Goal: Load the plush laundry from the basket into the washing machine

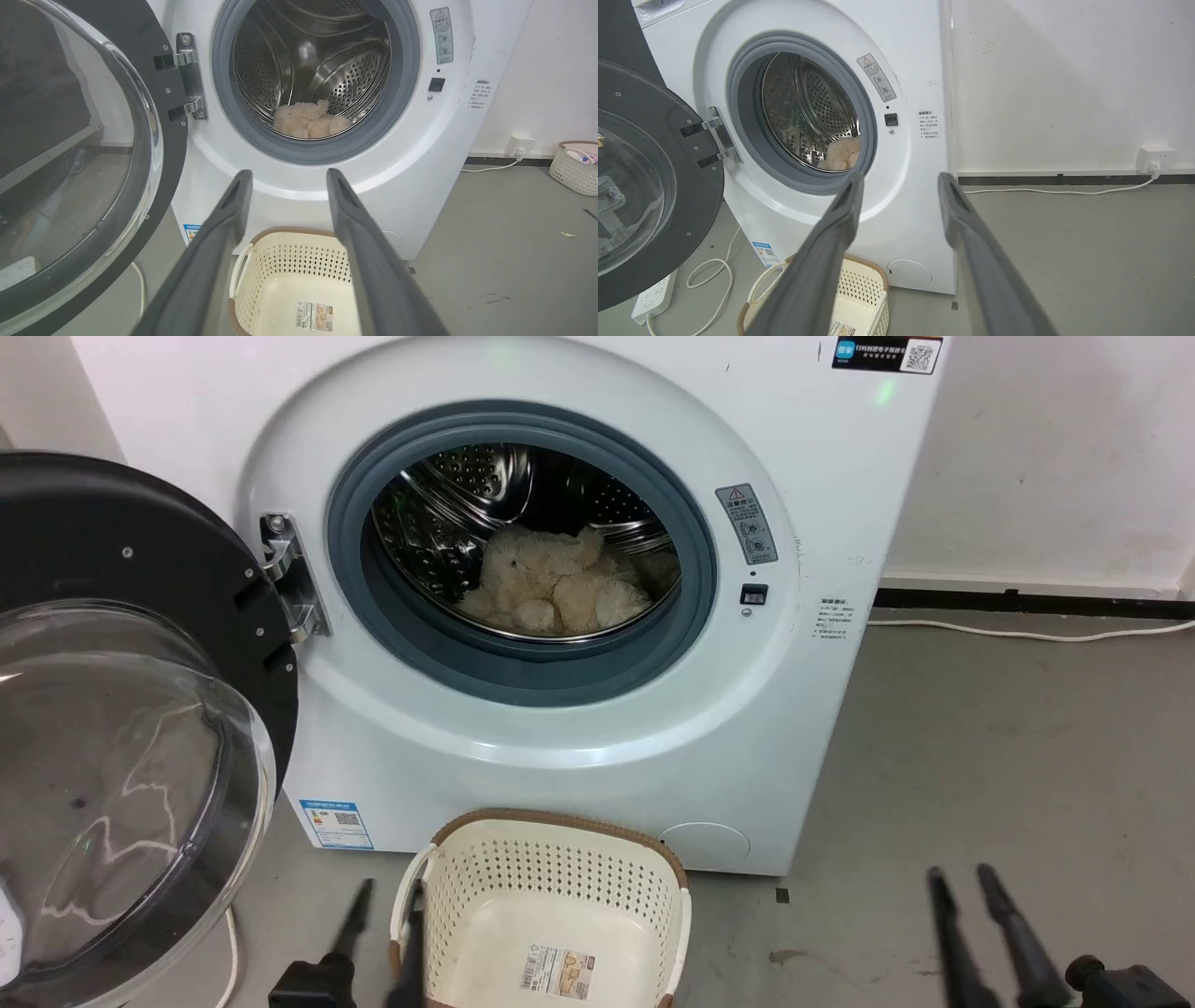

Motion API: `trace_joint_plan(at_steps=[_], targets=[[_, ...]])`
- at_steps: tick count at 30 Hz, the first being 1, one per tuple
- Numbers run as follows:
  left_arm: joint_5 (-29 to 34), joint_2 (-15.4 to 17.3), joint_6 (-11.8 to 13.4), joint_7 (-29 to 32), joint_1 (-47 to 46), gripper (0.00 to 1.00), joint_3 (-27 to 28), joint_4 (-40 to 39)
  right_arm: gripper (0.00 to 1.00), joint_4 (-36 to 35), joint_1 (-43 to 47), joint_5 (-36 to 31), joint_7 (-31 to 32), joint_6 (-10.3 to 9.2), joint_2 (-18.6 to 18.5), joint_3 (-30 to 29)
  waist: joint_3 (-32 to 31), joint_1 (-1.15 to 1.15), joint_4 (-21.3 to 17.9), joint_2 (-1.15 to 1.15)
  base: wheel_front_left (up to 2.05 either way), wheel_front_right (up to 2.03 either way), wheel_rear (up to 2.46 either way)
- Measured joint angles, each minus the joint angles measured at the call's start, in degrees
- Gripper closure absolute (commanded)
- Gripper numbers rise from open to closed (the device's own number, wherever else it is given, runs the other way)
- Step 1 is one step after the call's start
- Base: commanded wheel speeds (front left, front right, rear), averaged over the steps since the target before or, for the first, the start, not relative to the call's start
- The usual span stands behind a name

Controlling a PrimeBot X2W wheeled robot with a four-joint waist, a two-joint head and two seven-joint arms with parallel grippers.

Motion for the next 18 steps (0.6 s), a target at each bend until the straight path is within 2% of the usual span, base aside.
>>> trace_joint_plan(at_steps=[18], targets=[[0.5,-0.2,-0.1,1.6,-0.1,1.00,0.6,-0.5,1.00,0.0,-0.3,-1.0,1.6,-0.01,0.0,-0.1,0.5,0.00,-0.1,0.00,0.00,0.00,0.00]])
